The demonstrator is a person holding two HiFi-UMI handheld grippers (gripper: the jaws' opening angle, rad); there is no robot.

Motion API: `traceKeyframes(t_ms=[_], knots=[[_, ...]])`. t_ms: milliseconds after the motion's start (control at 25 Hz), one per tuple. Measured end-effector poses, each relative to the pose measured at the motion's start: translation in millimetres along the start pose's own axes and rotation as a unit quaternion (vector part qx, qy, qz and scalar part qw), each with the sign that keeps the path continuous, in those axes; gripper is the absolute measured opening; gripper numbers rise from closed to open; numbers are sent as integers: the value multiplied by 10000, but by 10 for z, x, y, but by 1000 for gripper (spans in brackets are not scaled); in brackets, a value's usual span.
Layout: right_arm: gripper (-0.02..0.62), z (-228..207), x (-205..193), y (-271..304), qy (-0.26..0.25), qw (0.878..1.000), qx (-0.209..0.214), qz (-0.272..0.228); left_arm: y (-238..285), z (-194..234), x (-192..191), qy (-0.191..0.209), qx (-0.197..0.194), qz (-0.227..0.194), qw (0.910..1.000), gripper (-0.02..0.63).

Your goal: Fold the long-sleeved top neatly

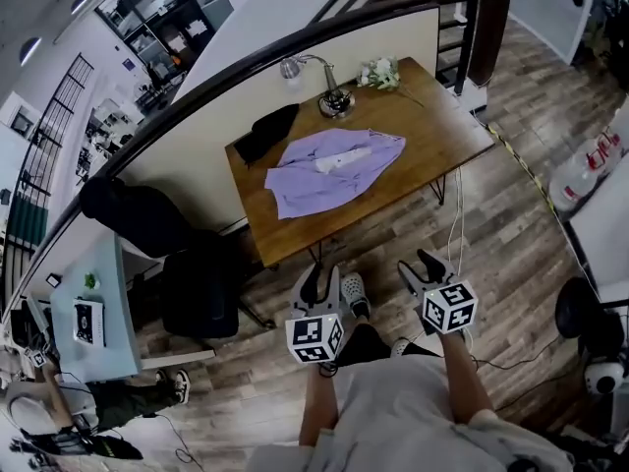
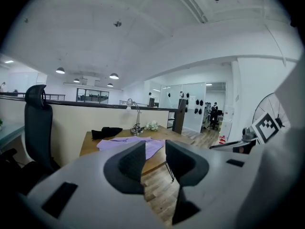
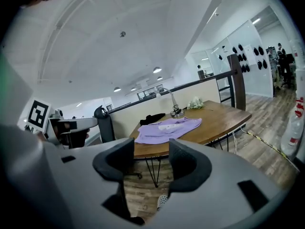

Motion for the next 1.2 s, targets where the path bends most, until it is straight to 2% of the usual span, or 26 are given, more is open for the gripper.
traceKeyframes(t_ms=[320, 560, 920, 1200], knots=[[229, -371, 596, 750, 253, 9994, -231, 86, 881, 558, 395, -172, -155, 52, 9997, 138], [224, -576, 1078, 1314, 561, 9975, -425, 100, 1536, 979, 841, -56, -346, 127, 9993, 137], [215, -902, 1571, 2020, 1133, 9896, -878, 80, 2513, 1481, 1378, 370, -933, 332, 9944, 137], [206, -1057, 1772, 2324, 1345, 9835, -1208, 89, 3042, 1638, 1596, 778, -1464, 496, 9849, 137]])
Point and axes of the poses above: the fingertips, and each gripper's own axes: y forward along the fingers, z to its left, x out of its top, the point moved 6 cm from there along -y, backward along the fingers, and after that the axes turned 12 degrees about z, right-handed, at the moved point
